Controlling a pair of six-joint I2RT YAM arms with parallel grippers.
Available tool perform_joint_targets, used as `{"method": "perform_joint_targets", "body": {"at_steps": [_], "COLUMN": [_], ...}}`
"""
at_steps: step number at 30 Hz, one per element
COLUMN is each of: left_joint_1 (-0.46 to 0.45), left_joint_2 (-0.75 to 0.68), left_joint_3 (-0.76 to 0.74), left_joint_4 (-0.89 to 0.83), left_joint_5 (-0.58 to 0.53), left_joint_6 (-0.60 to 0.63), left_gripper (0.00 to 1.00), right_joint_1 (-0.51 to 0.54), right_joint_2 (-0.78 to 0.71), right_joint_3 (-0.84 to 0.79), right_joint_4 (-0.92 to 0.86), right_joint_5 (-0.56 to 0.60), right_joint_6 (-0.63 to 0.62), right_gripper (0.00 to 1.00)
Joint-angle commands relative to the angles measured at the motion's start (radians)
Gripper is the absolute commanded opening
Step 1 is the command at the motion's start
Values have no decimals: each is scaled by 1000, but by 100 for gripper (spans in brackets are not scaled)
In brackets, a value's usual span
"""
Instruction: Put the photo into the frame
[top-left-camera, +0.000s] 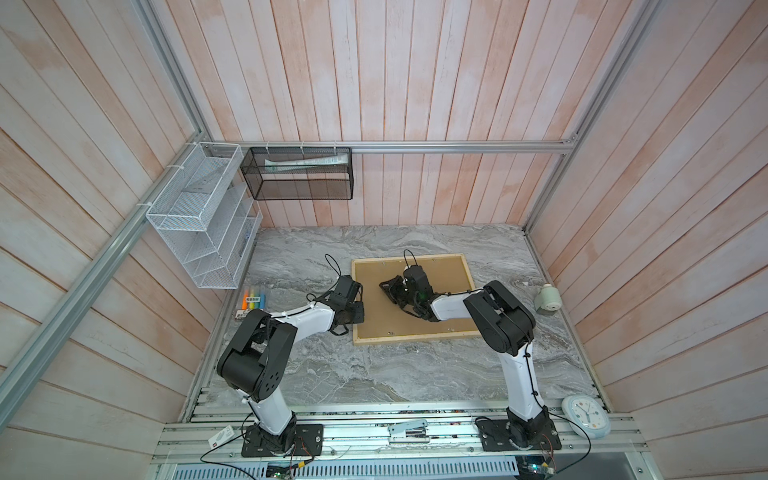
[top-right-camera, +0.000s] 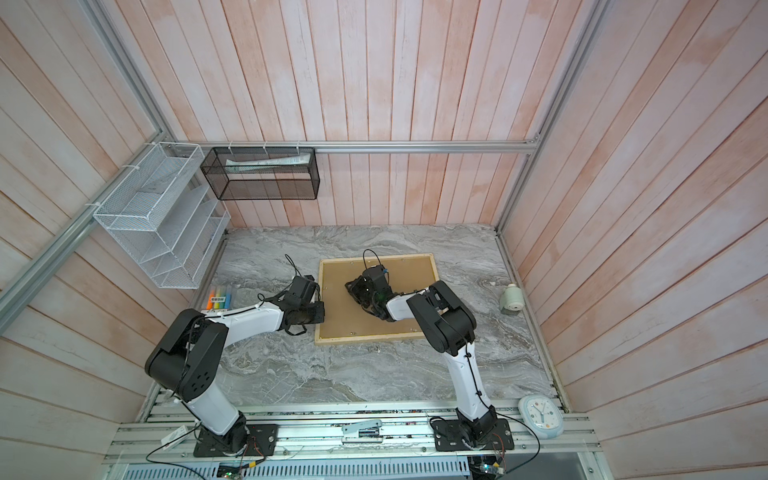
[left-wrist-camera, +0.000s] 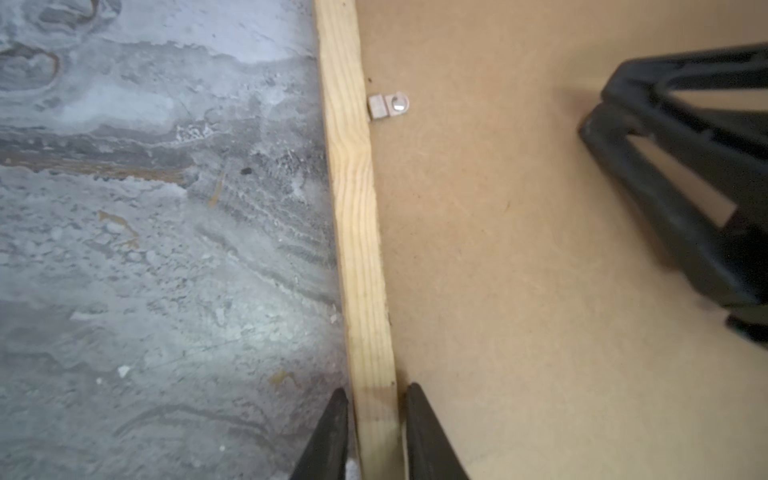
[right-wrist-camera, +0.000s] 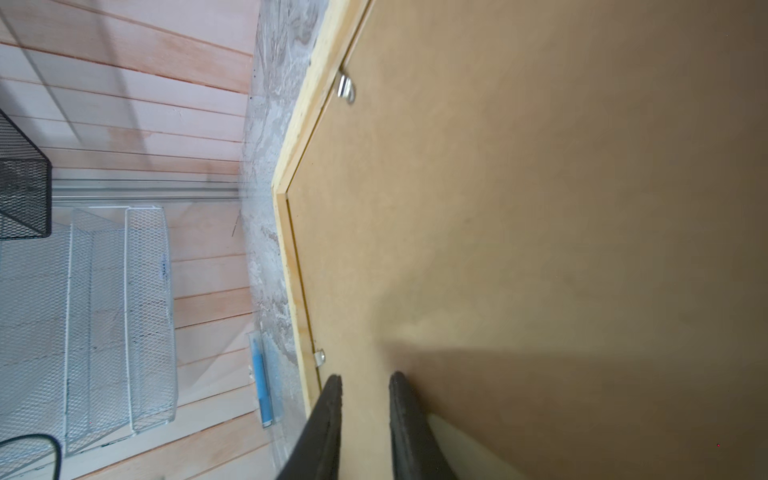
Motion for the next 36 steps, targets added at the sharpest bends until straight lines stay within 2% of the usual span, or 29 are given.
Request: {"method": "perform_joint_targets", "body": {"at_steps": [1,8,13,19,27,36], "left_joint_1": [-2,-4,-7,-21,-84,-141], "left_joint_2": [-1,-38,-118,-222,-278,-344], "left_joint_3": [-21,-8,-39,-86,-119,-208], "left_joint_4": [-69,-100,-105,-96,-134,-116], "left_joint_5": [33,18,-8,-1,-4,31], "left_joint_6": [17,15,-3,-39,-87,-177], "left_gripper": [32,35,39,42,43,43], "right_joint_1": [-42,-120,-190,-262,-355,-462], "right_joint_2": [-41,-155,-236,-318,-413,-432], "right_joint_3": [-43,-93,-102,-116,-168,-160], "right_joint_4": [-140,-245,-366,-466,-529,-659], "right_joint_5": [36,11,8,20,100,197], "right_joint_6": [-135,-336,-499,-633,-741,-808], "right_gripper": [24,24,24,26,28,29]}}
